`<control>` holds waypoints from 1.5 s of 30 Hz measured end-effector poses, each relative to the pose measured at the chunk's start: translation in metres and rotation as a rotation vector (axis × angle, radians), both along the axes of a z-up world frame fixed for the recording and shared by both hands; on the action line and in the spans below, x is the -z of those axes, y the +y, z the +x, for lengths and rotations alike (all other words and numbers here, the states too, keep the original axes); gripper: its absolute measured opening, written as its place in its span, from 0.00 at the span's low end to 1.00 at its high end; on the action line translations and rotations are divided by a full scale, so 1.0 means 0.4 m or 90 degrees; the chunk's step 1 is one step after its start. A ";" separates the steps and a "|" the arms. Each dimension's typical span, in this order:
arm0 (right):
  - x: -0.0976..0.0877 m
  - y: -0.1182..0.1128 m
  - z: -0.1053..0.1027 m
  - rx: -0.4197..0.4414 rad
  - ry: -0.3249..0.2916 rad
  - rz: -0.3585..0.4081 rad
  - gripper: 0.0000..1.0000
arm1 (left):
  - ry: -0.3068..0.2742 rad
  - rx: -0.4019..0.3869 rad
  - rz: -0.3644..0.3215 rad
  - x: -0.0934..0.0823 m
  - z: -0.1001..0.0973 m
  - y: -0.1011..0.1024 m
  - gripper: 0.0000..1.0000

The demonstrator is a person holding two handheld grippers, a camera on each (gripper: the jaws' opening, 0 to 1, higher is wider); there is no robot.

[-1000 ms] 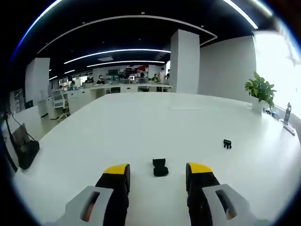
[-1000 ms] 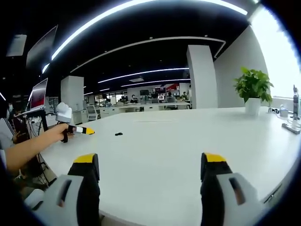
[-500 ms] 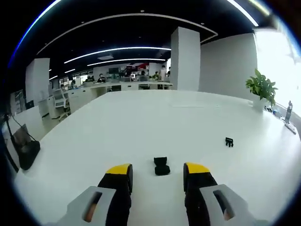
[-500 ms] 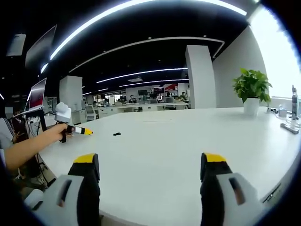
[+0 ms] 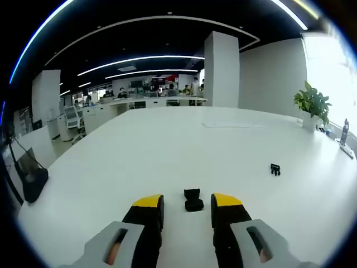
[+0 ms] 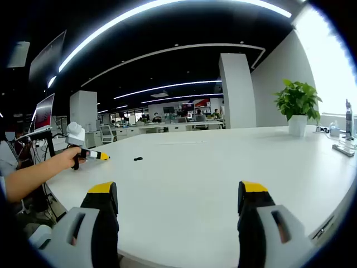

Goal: Snap the two parts of the plastic buckle together until the buckle closes and remains connected.

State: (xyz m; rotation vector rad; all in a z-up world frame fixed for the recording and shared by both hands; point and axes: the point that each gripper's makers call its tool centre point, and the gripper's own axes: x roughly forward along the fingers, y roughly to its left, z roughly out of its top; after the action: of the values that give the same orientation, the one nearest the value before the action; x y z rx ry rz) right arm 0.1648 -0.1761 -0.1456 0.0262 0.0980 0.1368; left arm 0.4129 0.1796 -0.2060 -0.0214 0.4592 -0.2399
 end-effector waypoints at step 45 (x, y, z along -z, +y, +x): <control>0.004 -0.011 -0.005 0.005 -0.003 0.014 0.87 | 0.011 0.031 -0.008 0.007 0.006 0.000 0.13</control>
State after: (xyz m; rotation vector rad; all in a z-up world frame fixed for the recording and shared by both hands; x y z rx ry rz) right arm 0.1627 -0.1805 -0.1474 0.0485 0.0914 0.1304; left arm 0.4152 0.1798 -0.2089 -0.0243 0.4761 -0.2903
